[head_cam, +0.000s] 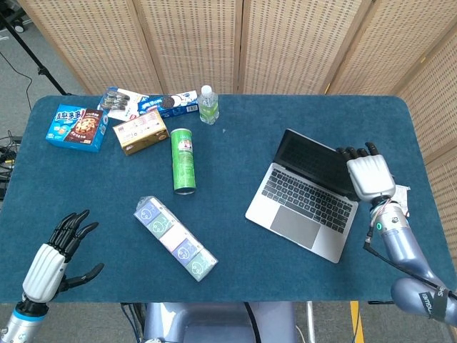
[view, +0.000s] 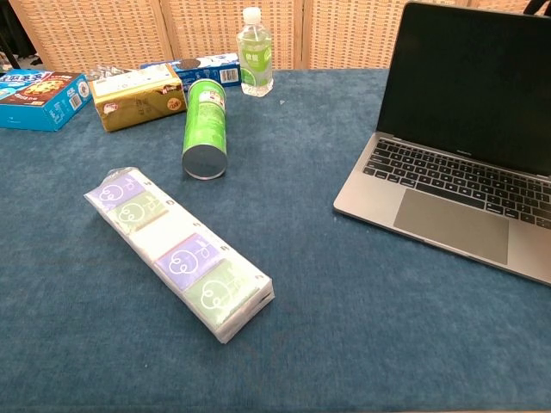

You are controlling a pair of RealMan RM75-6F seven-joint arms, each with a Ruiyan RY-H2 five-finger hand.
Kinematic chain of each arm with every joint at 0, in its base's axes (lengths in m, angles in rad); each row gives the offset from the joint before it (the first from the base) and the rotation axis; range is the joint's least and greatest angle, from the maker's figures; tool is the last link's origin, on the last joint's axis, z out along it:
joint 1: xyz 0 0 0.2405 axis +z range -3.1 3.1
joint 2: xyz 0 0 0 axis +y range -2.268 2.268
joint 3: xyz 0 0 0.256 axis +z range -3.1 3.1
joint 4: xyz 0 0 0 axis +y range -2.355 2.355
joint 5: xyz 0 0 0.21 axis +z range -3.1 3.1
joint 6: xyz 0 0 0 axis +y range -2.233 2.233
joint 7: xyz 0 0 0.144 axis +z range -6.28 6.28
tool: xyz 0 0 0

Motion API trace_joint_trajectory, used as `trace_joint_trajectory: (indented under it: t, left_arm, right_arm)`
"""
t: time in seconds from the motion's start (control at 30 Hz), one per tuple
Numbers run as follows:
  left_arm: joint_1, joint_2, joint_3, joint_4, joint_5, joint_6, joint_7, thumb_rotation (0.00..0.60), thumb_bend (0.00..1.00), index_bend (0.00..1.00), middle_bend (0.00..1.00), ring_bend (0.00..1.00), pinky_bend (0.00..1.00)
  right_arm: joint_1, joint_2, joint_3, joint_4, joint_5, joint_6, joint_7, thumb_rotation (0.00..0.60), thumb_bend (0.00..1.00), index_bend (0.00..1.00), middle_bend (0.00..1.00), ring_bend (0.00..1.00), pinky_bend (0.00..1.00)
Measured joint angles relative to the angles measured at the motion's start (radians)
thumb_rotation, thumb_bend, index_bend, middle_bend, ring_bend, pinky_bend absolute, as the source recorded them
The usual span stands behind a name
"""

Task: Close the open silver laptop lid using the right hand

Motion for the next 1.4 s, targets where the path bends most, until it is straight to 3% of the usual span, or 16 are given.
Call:
trace_joint_trajectory:
  t: [0.63, 1.4]
  left_arm:
    - [-0.005, 0.010, 0.008, -0.003, 0.003, -0.006, -0.027, 0.600, 0.22, 0.15, 0.00, 0.09, 0.08]
    - [-0.006, 0.009, 0.012, -0.004, 0.011, -0.004, -0.025, 0.600, 0.22, 0.16, 0.00, 0.10, 0.08]
  right_arm:
    - [-0.019, -0.005, -0.064, -0.141, 0.039, 0.123, -0.137, 0.600, 0.13, 0.13, 0.18, 0.24, 0.11]
    - [-0.013, 0.044, -0.068, -0.244, 0.056, 0.174, -0.209, 0.600, 0.13, 0.13, 0.17, 0.24, 0.12]
